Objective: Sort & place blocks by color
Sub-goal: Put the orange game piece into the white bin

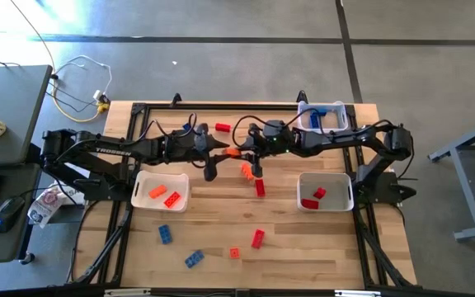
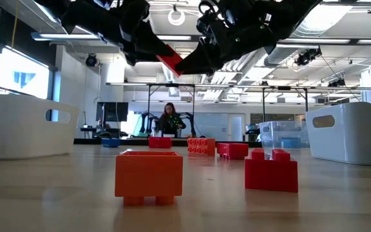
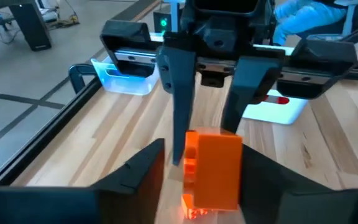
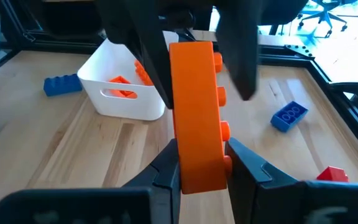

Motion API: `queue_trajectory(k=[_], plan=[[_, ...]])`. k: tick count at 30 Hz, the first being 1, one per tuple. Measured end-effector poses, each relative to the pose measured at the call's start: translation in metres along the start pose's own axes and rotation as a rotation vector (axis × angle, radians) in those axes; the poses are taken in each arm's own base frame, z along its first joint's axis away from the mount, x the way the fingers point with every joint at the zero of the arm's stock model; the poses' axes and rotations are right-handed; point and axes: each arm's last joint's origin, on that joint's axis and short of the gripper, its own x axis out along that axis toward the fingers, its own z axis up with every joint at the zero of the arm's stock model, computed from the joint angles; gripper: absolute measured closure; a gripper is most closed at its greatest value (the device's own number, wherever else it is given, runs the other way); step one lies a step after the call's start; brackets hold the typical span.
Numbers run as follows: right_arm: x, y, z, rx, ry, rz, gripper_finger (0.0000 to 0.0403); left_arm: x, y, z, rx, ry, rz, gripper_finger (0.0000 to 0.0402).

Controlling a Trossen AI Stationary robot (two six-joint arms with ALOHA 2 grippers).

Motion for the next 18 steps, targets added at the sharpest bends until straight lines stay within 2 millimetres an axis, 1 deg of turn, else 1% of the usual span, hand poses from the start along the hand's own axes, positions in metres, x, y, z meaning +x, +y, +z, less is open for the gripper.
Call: queue_trajectory(k=[6, 12, 18], plan=[[0.0, 0.0, -0.001, 0.028, 0.004, -0.001, 0.033, 0.0, 0.0, -0.001, 0.013, 0.008, -0.004, 0.0334], [0.0, 0.0, -0.001, 0.025, 0.012, 0.0, 0.0299, 0.0, 0.0, -0.002, 0.036, 0.021, -0.005, 0.0337], [0.0, 0.001, -0.005, 0.048, 0.058, -0.064, 0.0263, -0.002, -0.003, -0.012, 0.027, 0.129, 0.001, 0.0337]])
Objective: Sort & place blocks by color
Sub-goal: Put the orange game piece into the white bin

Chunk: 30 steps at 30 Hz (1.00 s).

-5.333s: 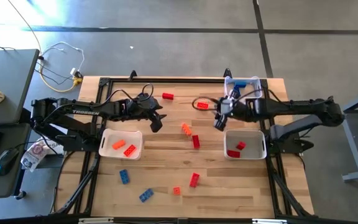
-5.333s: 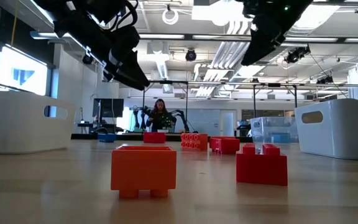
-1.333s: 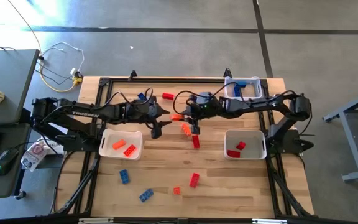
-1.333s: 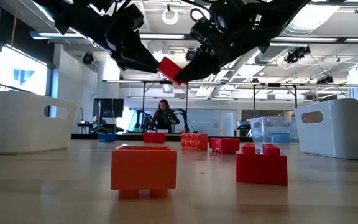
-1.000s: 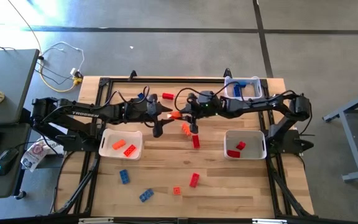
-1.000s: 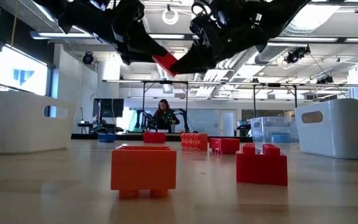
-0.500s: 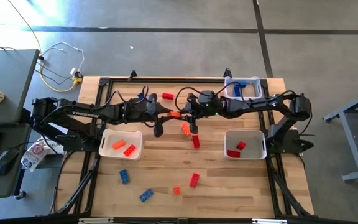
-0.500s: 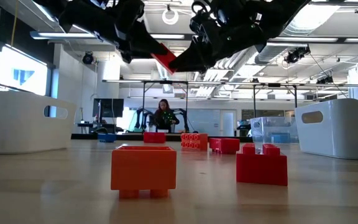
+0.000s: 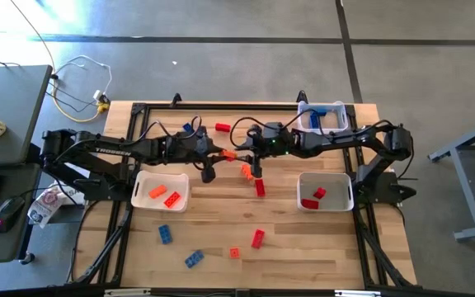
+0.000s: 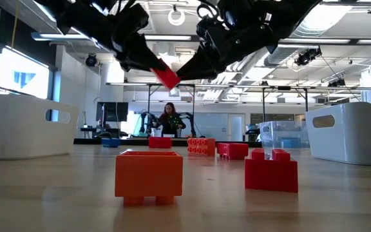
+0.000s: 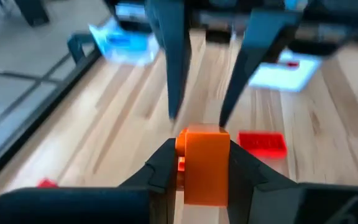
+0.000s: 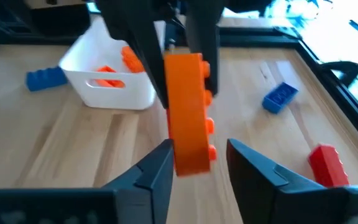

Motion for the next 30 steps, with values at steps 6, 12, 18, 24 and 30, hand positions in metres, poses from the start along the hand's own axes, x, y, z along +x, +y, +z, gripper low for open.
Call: queue_trajectory(k=[6, 12, 18, 24, 30], plan=[[0.0, 0.002, -0.002, 0.005, 0.022, 0.0, 0.0235, -0.014, -0.01, -0.005, -0.014, 0.086, -0.03, 0.0337], [0.0, 0.001, -0.004, 0.007, 0.042, -0.028, 0.0229, -0.041, -0.019, -0.007, -0.062, 0.138, -0.038, 0.0337], [0.0, 0.001, -0.005, 0.008, 0.061, -0.031, 0.0229, -0.071, -0.026, -0.017, -0.164, 0.261, -0.06, 0.0337], [0.0, 0.001, -0.005, 0.006, 0.061, -0.03, 0.0229, -0.093, -0.031, -0.029, -0.244, 0.389, -0.059, 0.0337], [0.0, 0.001, -0.005, 0.006, 0.061, -0.03, 0.0229, -0.109, -0.035, -0.043, -0.318, 0.535, -0.04, 0.0337]])
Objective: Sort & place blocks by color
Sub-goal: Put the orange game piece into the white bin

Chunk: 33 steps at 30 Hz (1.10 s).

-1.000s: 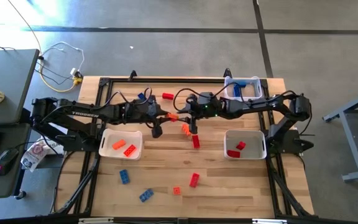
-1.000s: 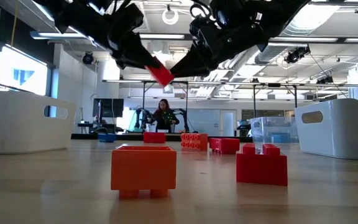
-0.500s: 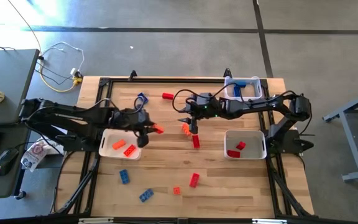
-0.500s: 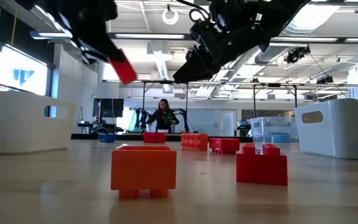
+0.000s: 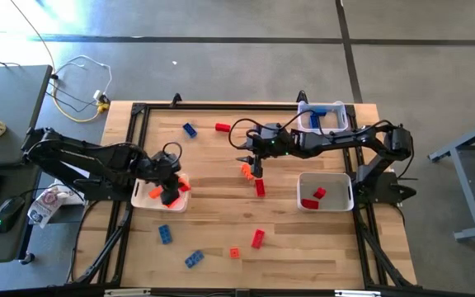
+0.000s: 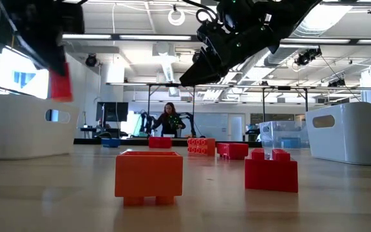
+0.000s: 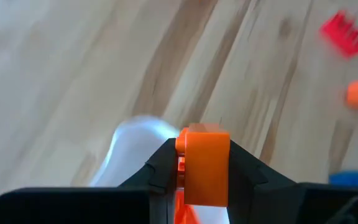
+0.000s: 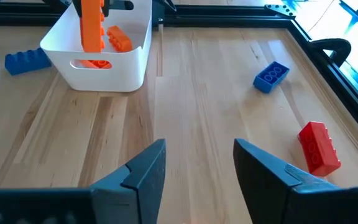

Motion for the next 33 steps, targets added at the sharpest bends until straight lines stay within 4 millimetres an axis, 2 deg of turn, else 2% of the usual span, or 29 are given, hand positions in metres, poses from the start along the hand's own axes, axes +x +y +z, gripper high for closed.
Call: queue_trajectory(k=[6, 12, 21, 33], plan=[[0.0, 0.0, 0.0, 0.0, 0.0, 0.0, 0.0229, -0.003, 0.0, -0.016, -0.028, 0.13, 0.037, 0.0324], [0.0, 0.0, 0.0, 0.0, 0.0, 0.0, 0.0229, -0.004, -0.001, -0.023, -0.05, 0.183, 0.051, 0.032], [0.0, 0.0, 0.0, 0.003, 0.0, 0.001, 0.0229, 0.004, -0.004, -0.023, -0.059, 0.232, 0.067, 0.0293], [0.0, 0.0, -0.001, 0.004, 0.007, 0.005, 0.0229, 0.011, -0.007, -0.023, -0.114, 0.26, 0.082, 0.0234]])
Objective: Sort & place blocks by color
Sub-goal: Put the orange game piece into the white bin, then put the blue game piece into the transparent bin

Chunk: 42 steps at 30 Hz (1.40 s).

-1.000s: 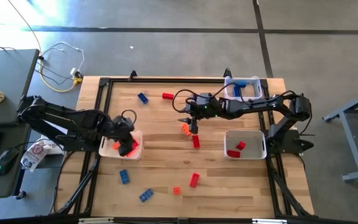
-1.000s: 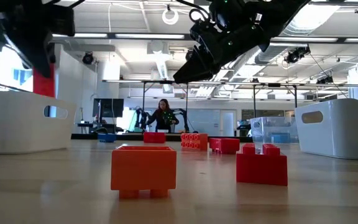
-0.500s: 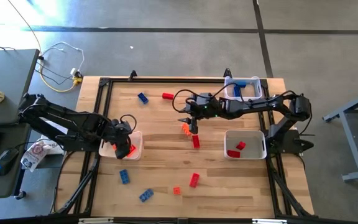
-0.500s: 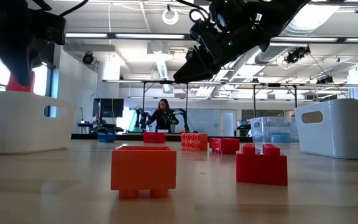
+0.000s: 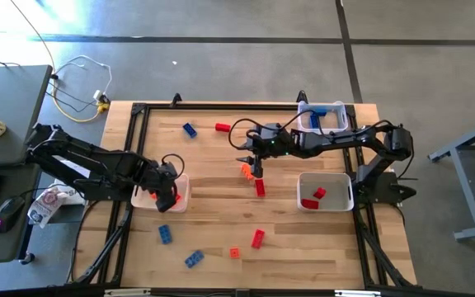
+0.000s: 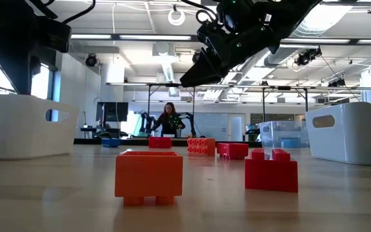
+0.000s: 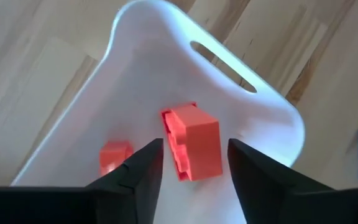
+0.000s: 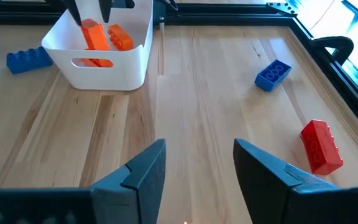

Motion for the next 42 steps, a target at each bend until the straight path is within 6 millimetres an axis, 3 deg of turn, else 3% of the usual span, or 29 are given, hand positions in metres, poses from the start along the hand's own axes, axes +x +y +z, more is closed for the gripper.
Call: queue_trajectory(k=[7, 21, 35, 42], plan=[[0.0, 0.0, 0.0, 0.001, 0.004, 0.0, 0.0229, -0.002, -0.002, -0.001, -0.011, 0.074, -0.068, 0.0219], [0.001, 0.014, -0.002, -0.001, 0.028, 0.035, 0.0229, -0.039, -0.023, 0.013, 0.075, -0.038, -0.186, 0.0241], [0.002, 0.026, -0.002, -0.015, 0.044, 0.063, 0.0229, -0.037, -0.067, -0.01, 0.345, -0.059, -0.362, 0.0241], [0.002, 0.033, -0.002, -0.016, 0.045, 0.073, 0.0229, -0.026, -0.082, -0.022, 0.269, -0.002, -0.334, 0.0241]])
